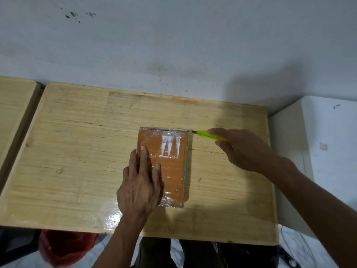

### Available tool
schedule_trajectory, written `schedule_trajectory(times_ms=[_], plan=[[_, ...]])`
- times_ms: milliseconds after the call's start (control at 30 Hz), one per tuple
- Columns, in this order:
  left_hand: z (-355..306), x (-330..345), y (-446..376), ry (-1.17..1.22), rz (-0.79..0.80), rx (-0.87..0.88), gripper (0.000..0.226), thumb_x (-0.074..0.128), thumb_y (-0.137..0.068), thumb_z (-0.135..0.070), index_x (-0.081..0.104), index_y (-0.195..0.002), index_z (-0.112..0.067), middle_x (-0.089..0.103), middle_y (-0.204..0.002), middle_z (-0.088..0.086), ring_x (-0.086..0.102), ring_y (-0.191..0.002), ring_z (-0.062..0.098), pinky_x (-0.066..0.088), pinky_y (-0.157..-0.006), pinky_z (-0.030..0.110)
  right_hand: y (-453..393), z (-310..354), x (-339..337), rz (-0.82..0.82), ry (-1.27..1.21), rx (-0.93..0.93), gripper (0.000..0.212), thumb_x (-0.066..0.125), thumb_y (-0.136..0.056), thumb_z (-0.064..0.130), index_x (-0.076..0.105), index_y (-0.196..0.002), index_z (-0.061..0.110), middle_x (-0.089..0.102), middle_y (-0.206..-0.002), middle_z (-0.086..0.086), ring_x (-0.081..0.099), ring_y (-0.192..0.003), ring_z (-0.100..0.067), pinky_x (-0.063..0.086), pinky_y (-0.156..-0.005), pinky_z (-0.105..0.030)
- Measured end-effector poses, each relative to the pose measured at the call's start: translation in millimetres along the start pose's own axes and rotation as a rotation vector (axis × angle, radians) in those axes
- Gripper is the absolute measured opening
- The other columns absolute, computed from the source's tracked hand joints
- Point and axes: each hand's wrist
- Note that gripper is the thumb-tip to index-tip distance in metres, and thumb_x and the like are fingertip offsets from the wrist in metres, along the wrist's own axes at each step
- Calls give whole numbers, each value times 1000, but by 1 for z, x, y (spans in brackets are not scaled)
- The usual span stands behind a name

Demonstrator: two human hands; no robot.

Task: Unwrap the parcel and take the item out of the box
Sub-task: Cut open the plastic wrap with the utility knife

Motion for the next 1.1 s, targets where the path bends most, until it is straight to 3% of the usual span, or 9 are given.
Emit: schedule_trajectory(times_ms=[133,267,400,500,633,733,867,1000,1100], plan=[[0,0,1,8,-2,3,67,20,-99,-60,11,-158,-31,24,-162,7,48,-129,35,54,-78,47,11,19,7,-173,-125,71,36,50,-97,33,54,-133,29,65,-79,5,61,-69,-22,47,-67,-31],[0,0,1,22,4,-7,68,20,-98,-60,11,-158,-30,24,-161,6,48,-128,36,53,-80,47,21,47,22,-302,-347,318,22,58,-97,33,64,-115,22,63,-71,7,54,-58,-10,33,-52,-11],[-2,-3,1,34,11,3,65,22,-100,-58,11,-158,-30,25,-158,5,48,-126,37,52,-80,48,40,87,46,-289,-678,512,27,51,-99,42,56,-90,17,52,-64,3,46,-53,-6,40,-54,-24],[-1,-6,1,70,30,7,64,23,-101,-56,12,-158,-29,24,-157,7,44,-127,39,50,-84,51,55,114,67,-278,-727,603,28,46,-100,43,53,-92,17,57,-69,2,52,-59,-4,42,-56,-24],[4,-13,-2,165,70,16,63,35,-100,-54,14,-155,-31,23,-157,7,43,-130,40,49,-86,56,71,143,103,-358,-749,769,28,41,-100,48,53,-100,22,59,-89,1,59,-81,-17,52,-72,-39],[7,-23,-17,232,48,23,72,45,-96,-56,14,-153,-26,20,-157,8,42,-130,44,49,-86,57,78,168,120,-439,-793,929,29,41,-100,45,54,-107,21,57,-96,-2,56,-85,-15,44,-71,-30],[5,-38,-69,197,97,131,76,50,-96,-52,11,-156,-27,5,-164,10,27,-141,47,40,-100,59,77,197,135,-633,-940,1103,15,44,-99,44,49,-91,33,58,-92,-2,57,-86,-17,43,-72,-30],[1,-45,-124,139,259,288,60,49,-99,-46,31,-152,-25,25,-158,16,38,-136,44,37,-109,53,63,212,145,-726,-1129,1246,19,49,-100,39,60,-103,24,62,-90,-2,59,-84,-19,41,-67,-26],[-3,-51,-135,86,335,318,42,49,-100,-38,59,-133,-15,56,-139,14,55,-124,35,42,-98,37,54,215,148,-757,-1165,1311,25,50,-100,39,63,-109,20,65,-92,-4,59,-85,-22,42,-78,-29]])
Point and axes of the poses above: each hand's wrist, its own y-axis away from the middle knuckle, its own x-axis out of the palm, z = x × y
